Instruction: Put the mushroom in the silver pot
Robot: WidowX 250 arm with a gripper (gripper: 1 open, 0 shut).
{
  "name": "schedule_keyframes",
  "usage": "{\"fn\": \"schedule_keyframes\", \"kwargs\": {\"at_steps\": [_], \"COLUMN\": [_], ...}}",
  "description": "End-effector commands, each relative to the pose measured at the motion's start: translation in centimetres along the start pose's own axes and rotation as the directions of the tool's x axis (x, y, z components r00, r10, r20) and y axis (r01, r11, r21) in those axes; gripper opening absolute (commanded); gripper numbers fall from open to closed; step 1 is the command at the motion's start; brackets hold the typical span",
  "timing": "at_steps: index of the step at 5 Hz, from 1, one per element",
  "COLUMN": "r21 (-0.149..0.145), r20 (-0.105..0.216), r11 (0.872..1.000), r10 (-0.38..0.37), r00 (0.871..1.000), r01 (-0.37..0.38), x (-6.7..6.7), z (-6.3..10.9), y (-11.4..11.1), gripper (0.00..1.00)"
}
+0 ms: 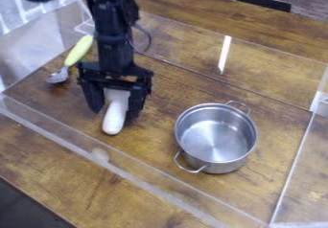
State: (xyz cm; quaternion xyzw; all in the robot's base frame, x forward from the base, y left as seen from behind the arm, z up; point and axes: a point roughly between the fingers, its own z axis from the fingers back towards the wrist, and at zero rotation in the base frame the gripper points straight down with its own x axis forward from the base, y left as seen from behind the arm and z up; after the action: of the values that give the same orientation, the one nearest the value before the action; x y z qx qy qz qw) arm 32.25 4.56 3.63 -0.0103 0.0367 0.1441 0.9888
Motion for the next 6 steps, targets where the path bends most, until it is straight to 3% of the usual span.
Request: {"fn": "schedule_keyframes", "kwargs": {"at_steps": [1, 2, 3, 4, 5, 6], "r21": [-0.017, -0.026, -0.037, -0.047, -0.053, -0.051], "r20": [0.05, 0.057, 0.071, 0.085, 0.089, 0.091], "r11": [1.0, 1.0, 0.997, 0.996, 0.998, 0.998], "r10": [0.024, -0.008, -0.06, -0.068, -0.016, -0.041], "r00": [0.998, 0.998, 0.996, 0.994, 0.996, 0.995], "r01": [-0.023, 0.009, 0.063, 0.072, 0.021, 0.045], "x": [0.6, 0.4, 0.5, 0.9, 1.0, 1.6], "z": [0.6, 0.8, 1.0, 0.6, 0.0, 0.5], "y": [-0.3, -1.3, -2.2, -1.9, -1.2, -0.4], "gripper": [0.0, 0.0, 1.0, 0.0, 0.0, 0.0]}}
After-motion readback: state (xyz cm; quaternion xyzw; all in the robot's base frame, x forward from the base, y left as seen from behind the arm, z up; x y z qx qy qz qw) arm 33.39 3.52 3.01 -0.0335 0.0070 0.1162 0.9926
